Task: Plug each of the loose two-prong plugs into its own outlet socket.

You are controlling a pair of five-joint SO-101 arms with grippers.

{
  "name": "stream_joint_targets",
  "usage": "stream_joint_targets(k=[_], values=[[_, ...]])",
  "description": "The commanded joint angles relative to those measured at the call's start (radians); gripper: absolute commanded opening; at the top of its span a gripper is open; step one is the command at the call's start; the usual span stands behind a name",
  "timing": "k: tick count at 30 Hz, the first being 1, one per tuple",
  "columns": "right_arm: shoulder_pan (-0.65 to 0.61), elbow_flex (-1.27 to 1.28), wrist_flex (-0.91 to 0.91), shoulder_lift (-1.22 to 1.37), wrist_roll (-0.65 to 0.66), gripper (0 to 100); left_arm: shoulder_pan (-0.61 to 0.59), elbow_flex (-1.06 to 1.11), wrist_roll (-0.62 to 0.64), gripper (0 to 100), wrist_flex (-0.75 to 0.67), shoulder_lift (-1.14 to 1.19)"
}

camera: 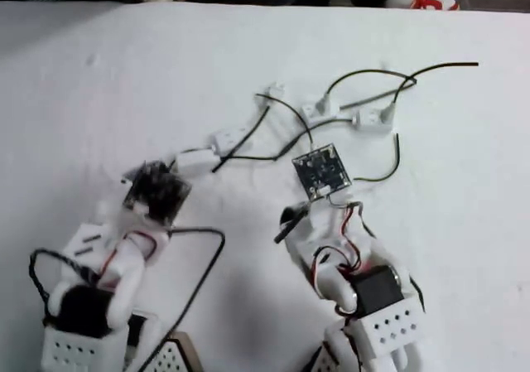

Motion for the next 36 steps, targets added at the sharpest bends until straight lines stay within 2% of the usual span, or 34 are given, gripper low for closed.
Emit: stream_joint_targets(k=[1, 12, 15, 24, 29, 36], values=[[0.03, -0.011, -0.019, -0.001, -0.011, 1.7, -0.012, -0.276, -0.008, 2, 0.044, 0.332], [0.143, -0.011, -0.031, -0.002, -0.012, 1.7, -0.077, -0.784, -0.011, 2, 0.038, 1.15], [0.156, -0.011, -0.028, -0.01, -0.012, 1.7, -0.077, -0.934, -0.058, 2, 0.048, 1.359], [0.191, -0.009, -0.025, -0.01, -0.012, 1.7, -0.094, -1.338, -0.083, 2, 0.16, 1.886], [0.193, -0.009, -0.025, -0.01, -0.012, 1.7, -0.081, -1.444, -0.16, 2, 0.311, 2.048], [0.194, -0.009, -0.024, -0.01, -0.011, 1.7, -0.047, -1.422, -0.161, 2, 0.482, 2.04]])
